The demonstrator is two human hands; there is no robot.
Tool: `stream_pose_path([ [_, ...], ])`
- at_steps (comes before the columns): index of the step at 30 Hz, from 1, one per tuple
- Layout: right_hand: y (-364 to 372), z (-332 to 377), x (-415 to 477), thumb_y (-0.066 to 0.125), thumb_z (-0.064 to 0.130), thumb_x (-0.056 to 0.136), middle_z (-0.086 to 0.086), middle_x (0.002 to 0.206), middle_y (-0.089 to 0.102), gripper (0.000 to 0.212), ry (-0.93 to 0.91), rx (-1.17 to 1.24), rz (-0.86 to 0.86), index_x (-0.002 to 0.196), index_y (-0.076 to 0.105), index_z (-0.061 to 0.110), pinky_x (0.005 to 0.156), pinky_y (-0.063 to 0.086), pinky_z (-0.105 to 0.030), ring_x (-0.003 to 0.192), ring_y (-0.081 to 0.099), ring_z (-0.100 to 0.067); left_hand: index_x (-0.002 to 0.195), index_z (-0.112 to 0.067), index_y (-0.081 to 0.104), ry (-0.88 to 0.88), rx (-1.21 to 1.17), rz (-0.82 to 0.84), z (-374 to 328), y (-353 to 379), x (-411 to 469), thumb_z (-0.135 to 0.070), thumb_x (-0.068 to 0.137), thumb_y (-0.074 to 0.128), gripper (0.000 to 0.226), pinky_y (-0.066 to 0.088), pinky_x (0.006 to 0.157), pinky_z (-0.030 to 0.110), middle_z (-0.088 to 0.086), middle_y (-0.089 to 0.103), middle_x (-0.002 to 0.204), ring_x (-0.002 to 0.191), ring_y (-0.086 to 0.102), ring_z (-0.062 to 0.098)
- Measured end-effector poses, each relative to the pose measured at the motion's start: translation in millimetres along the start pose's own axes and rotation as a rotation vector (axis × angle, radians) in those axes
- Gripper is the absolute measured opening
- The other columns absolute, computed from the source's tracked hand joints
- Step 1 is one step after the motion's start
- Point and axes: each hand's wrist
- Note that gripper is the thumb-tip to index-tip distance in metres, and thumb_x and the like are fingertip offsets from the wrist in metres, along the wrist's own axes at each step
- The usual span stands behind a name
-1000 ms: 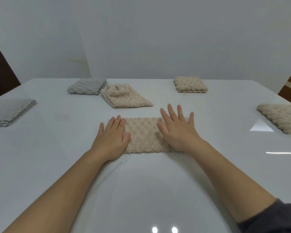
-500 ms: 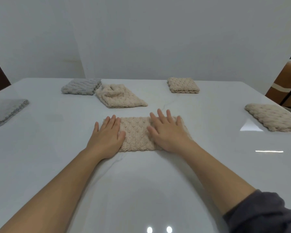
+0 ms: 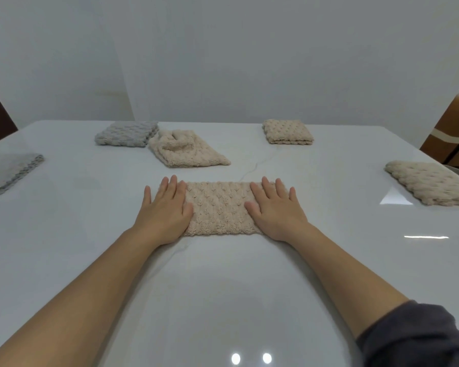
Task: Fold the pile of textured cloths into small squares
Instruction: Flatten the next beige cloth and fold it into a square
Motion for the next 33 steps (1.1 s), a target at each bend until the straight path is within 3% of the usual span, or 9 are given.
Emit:
stream_pose_path([
  [4, 2.4, -0.7, 0.3, 0.014, 0.054, 0.1, -0.003, 0.164, -0.005, 0.064, 0.006, -0.007, 0.0, 0.156, 0.003, 0.027, 0.12, -0.005, -0.052, 0.15, -0.011, -0.029, 0.154, -0.011, -0.004, 0.051, -0.051, -0.132, -51.9, -5.4, 0.8, -0.035, 0.102, 0.013, 0.06, -0.011, 0.119, 0.045, 0.006, -0.014, 0.161, 0.147, -0.018, 0.018],
  [8, 1.5, -0.1, 0.7, 0.014, 0.055, 0.099, -0.002, 0.164, -0.003, 0.064, 0.011, -0.001, -0.008, 0.156, 0.005, 0.027, 0.119, -0.003, -0.053, 0.15, -0.009, -0.028, 0.155, -0.011, -0.001, 0.125, -0.055, -0.075, -98.1, 10.1, 10.3, -0.034, 0.101, 0.015, 0.06, -0.008, 0.12, 0.046, 0.004, -0.01, 0.163, 0.148, -0.013, 0.017],
  [19, -10.1, 4.7, 0.2, 0.014, 0.056, 0.099, -0.004, 0.164, -0.007, 0.064, 0.04, -0.003, 0.025, 0.156, 0.004, 0.029, 0.117, -0.01, -0.057, 0.149, -0.014, -0.03, 0.155, -0.014, 0.002, -0.002, -0.017, -0.048, -20.8, 10.9, 2.6, -0.033, 0.1, 0.015, 0.06, -0.006, 0.12, 0.043, 0.002, -0.005, 0.163, 0.149, -0.006, 0.015],
  [23, -12.1, 49.7, 3.7, 0.013, 0.051, 0.101, -0.005, 0.163, -0.011, 0.063, -0.041, -0.003, -0.086, 0.157, 0.001, 0.023, 0.117, -0.012, -0.056, 0.148, -0.018, -0.029, 0.155, -0.014, 0.003, -0.007, -0.022, -0.057, -21.3, 13.3, 6.3, -0.034, 0.1, 0.016, 0.061, -0.007, 0.12, 0.043, 0.002, -0.004, 0.163, 0.149, -0.006, 0.015],
  [26, 7.5, 76.5, 6.9, 0.014, 0.05, 0.101, -0.004, 0.164, -0.006, 0.063, -0.07, 0.033, -0.056, 0.157, 0.004, 0.022, 0.117, -0.01, -0.055, 0.149, -0.014, -0.027, 0.156, -0.014, 0.004, -0.015, -0.021, -0.057, -20.0, 14.1, 6.7, -0.034, 0.1, 0.016, 0.061, -0.007, 0.12, 0.043, 0.0, -0.003, 0.163, 0.149, -0.006, 0.013],
  [33, 4.3, 34.4, 2.3, 0.015, 0.053, 0.1, 0.001, 0.164, -0.003, 0.064, 0.0, 0.033, -0.02, 0.156, 0.005, 0.023, 0.118, -0.007, -0.054, 0.15, -0.008, -0.024, 0.156, -0.019, 0.002, -0.007, -0.045, -0.038, -10.9, 12.9, 6.6, -0.037, 0.101, 0.013, 0.059, -0.007, 0.12, 0.044, -0.002, -0.006, 0.163, 0.149, -0.007, 0.013],
])
Point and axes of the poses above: each hand's wrist, its own x-axis towards the middle knuckle, its own y-axis out of the palm, z = x × y
